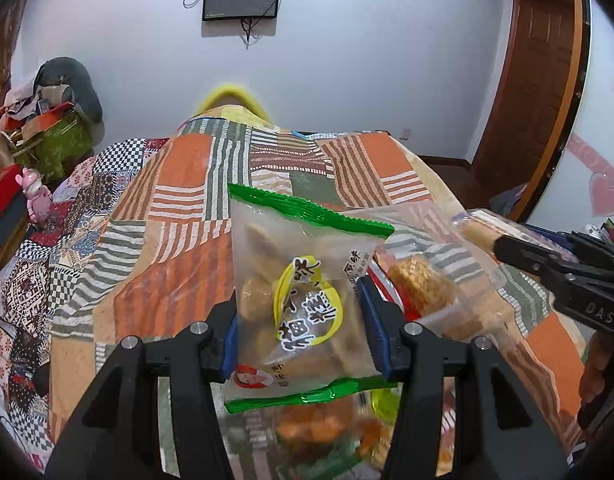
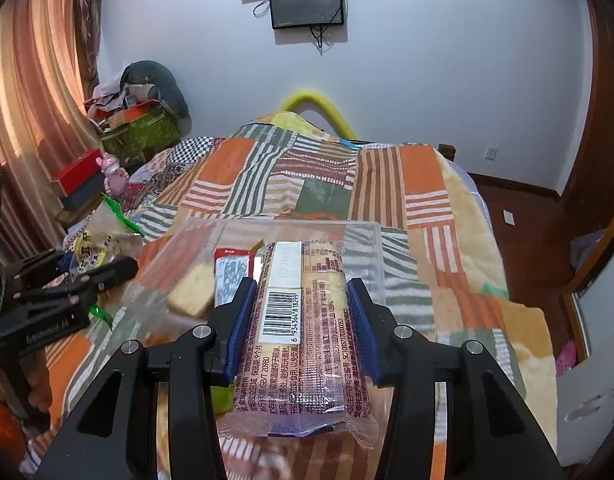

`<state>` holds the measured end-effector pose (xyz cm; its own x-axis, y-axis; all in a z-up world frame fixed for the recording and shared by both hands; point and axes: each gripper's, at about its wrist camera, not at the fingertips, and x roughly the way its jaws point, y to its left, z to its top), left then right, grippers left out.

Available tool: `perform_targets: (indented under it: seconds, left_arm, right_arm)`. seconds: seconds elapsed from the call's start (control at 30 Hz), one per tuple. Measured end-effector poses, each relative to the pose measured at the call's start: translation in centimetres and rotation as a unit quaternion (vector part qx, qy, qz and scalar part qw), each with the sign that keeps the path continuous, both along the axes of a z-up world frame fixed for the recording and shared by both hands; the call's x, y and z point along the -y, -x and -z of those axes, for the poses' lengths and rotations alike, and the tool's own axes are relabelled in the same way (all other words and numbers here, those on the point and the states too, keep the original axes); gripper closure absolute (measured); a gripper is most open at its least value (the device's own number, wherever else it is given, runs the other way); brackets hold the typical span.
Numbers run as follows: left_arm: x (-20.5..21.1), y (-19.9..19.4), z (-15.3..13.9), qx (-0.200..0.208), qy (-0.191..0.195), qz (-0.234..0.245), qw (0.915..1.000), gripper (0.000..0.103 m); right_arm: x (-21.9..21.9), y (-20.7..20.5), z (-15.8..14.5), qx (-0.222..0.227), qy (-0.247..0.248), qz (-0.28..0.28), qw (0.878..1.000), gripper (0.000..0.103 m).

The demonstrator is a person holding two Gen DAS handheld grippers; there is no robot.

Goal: Organize snacks
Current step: 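Drop the green pouch into the box with left tool while right tool drops wafer roll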

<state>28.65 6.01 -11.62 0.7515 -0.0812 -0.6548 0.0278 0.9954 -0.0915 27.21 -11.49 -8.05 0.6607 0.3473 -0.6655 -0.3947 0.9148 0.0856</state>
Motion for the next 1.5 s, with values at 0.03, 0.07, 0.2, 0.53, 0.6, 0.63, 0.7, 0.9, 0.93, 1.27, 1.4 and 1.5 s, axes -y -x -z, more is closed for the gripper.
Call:
perform_targets:
  seconds: [0.03,0.07,0.2,0.53,0.6,0.63,0.7,0.9,0.93,1.27,1.4,1.5]
  left_arm:
    - [0.2,-0.6,0.2,-0.003,0.001,0.0,1.0,0.052]
    - [0.3,-1.1,0.4,-0.006,0.001,0.0,1.0,0.052]
    - [0.8,-2.8,1.4,-0.02,-0.002,0.003,0.9998,0.052]
    - [1.4,-5.1,3.7,-0.051,-0.007,0.007,0.9987,0.052]
    - [1.4,-5.1,3.9,-0.05,-0.011,0.004,0.9987,0.049]
    - [1.4,-5.1,3.9,-0.051,-0.014,0.003,0.9986,0.049]
    - [1.3,-4.9,3.9,-0.05,-0.014,0.001,0.9986,0.045]
    - [0.7,-3.7,2.3,-0.031,-0.002,0.0,0.9995,0.038]
    - [0.7,-3.5,2.0,-0.028,-0.002,0.0,0.9996,0.037]
    - [0.5,0.4,0.3,-0.015,-0.02,0.008,0.9997,0.029]
    - [0.3,1.8,1.1,-0.029,-0.029,0.012,0.9991,0.029]
    - [0.1,2.8,2.5,-0.046,-0.035,0.013,0.9982,0.029]
  right_arm:
    - [-0.3,-0.5,0.3,-0.002,0.003,0.001,1.0,0.06]
    - [-0.5,-0.9,0.5,-0.004,0.004,0.002,1.0,0.06]
    - [-1.4,-2.6,1.7,-0.022,0.005,0.003,1.0,0.06]
    - [-2.7,-4.7,3.8,-0.054,0.026,-0.01,0.998,0.06]
    - [-2.9,-4.8,4.0,-0.059,0.027,-0.014,0.998,0.06]
    - [-3.0,-4.8,4.1,-0.063,0.028,-0.017,0.997,0.06]
    - [-3.1,-4.6,4.4,-0.07,0.032,-0.023,0.997,0.06]
    - [-2.6,-3.5,3.6,-0.062,0.034,-0.031,0.997,0.057]
    - [-2.7,-3.5,3.4,-0.059,0.032,-0.032,0.997,0.055]
    - [-0.3,-0.2,0.9,-0.023,0.03,-0.035,0.999,0.044]
    - [1.1,0.9,1.3,-0.029,0.035,-0.035,0.998,0.04]
    - [1.8,1.3,2.3,-0.044,0.045,-0.036,0.997,0.04]
